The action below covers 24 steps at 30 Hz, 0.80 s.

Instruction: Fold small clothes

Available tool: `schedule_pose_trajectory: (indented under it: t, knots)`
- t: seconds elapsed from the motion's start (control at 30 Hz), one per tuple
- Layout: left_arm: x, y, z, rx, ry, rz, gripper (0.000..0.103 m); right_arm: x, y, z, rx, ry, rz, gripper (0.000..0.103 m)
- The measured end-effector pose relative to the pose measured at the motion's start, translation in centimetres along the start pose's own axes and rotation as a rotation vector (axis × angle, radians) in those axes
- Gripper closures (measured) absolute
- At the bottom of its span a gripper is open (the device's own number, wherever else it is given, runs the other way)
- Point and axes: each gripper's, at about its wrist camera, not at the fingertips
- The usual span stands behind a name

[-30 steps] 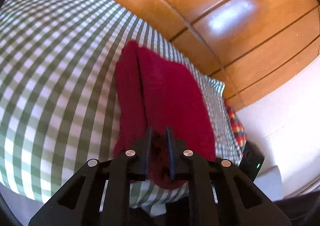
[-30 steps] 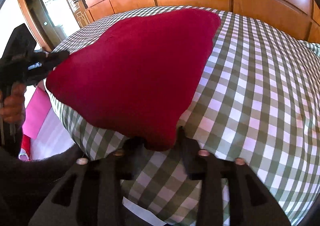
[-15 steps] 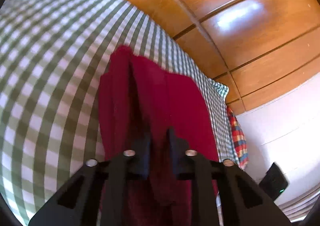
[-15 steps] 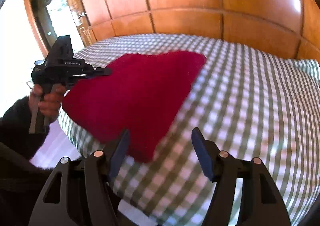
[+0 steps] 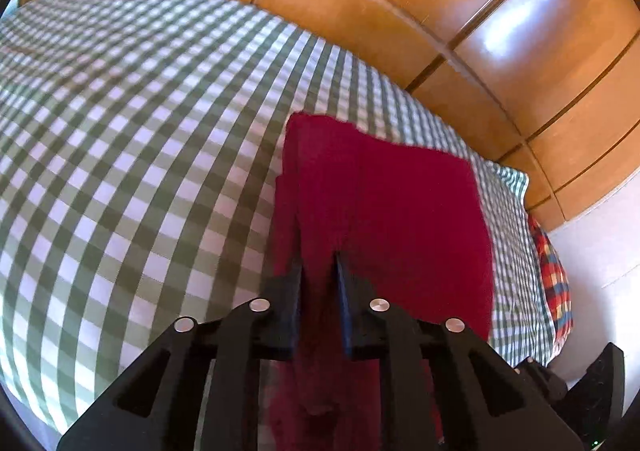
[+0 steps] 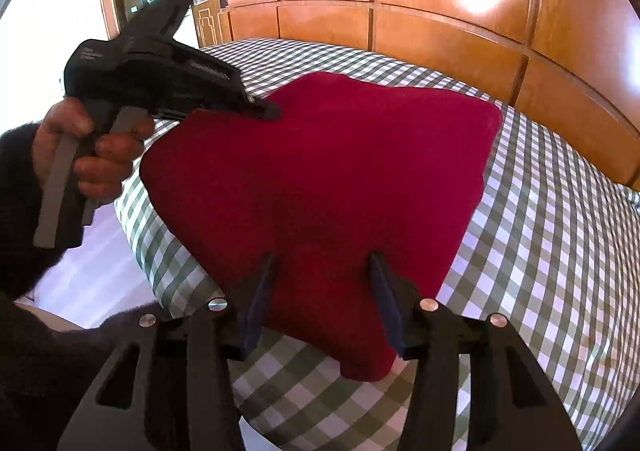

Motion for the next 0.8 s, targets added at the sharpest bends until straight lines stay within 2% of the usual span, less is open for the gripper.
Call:
schedule_pose_trajectory:
  t: [0.1, 0.17, 0.23, 0.27, 0.33, 0.43, 0.6, 0.8]
  knots:
    - [-2.2, 1.5, 2.3, -0.095, -0.045, -0.043, 0.088, -1.3, 0.4, 0.3, 0.011, -0.009, -0.026, 0.054]
    - [-4.1, 2.5, 3.4, -0.150, -0.093, -0.122, 0.088, -2.5, 0.8, 0.8, 0.021, -0.042, -0.066, 0.053]
    - [-6.0, 3.8, 3.8, -0.187, -0.156, -0.209, 0.088, -3.5, 1.2, 1.3, 0.037, -0.091, -0.105, 0.043]
    - [-6.7, 4.3, 3.7, -0.194, -0.180, -0.250, 0.088, -4.1, 1.4, 1.6, 0.048, -0.122, -0.130, 0.033]
    - [-7.7, 4.9, 3.5, -0.201, -0.225, -0.303, 0.088, -4.8, 1.5, 2.4, 0.042, -0.146, -0.149, 0.034]
    - [-8.6, 5.3, 2.9, -0.201, -0.257, -0.346, 0.088, -6.0, 0.8, 4.3, -0.013, -0.158, -0.180, 0.034]
    - [-9.0, 5.5, 2.2, -0.194, -0.282, -0.358, 0.088, -7.4, -1.9, 5.1, -0.067, -0.144, -0.206, 0.034]
    - [-8.4, 5.5, 1.4, -0.176, -0.298, -0.347, 0.088, -8.4, -5.2, 2.9, -0.044, -0.124, -0.220, 0.036]
Point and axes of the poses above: each gripper's, at about its wrist camera, not at the fingertips, and z roughly against the way its jaws point, x to its left, y to its underside, and after that the axes turned 15 degrees about x, right-handed
